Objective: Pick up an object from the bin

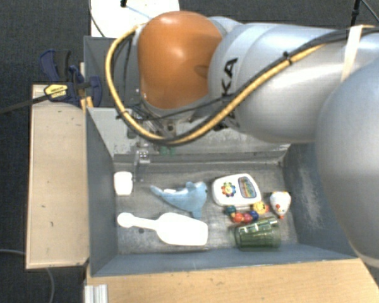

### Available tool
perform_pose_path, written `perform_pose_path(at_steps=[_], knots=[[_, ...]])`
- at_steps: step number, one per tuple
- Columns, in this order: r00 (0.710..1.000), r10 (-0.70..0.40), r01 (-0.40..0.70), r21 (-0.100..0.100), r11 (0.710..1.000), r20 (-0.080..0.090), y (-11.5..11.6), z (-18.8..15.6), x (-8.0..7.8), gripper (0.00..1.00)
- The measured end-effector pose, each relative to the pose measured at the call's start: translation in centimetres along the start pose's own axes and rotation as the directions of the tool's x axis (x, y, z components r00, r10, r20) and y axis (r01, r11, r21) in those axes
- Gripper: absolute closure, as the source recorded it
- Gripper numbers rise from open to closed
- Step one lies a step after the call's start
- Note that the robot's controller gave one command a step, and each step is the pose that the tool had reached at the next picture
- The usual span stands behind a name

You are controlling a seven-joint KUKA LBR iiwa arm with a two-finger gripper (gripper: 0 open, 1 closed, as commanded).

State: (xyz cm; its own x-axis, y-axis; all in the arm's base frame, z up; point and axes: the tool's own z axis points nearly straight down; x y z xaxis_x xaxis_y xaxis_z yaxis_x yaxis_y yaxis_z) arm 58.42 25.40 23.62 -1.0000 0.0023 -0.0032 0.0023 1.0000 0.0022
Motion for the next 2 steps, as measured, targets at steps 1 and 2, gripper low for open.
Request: perform_pose_path(at_steps=[1,2], knots=[[0.997,-0.075,0.075,0.0,0.997,0.002,-4.0,7.7,3.1,0.0],[0.975,-0.221,0.221,0.003,0.975,-0.009,-1.8,7.8,9.2,0.0]])
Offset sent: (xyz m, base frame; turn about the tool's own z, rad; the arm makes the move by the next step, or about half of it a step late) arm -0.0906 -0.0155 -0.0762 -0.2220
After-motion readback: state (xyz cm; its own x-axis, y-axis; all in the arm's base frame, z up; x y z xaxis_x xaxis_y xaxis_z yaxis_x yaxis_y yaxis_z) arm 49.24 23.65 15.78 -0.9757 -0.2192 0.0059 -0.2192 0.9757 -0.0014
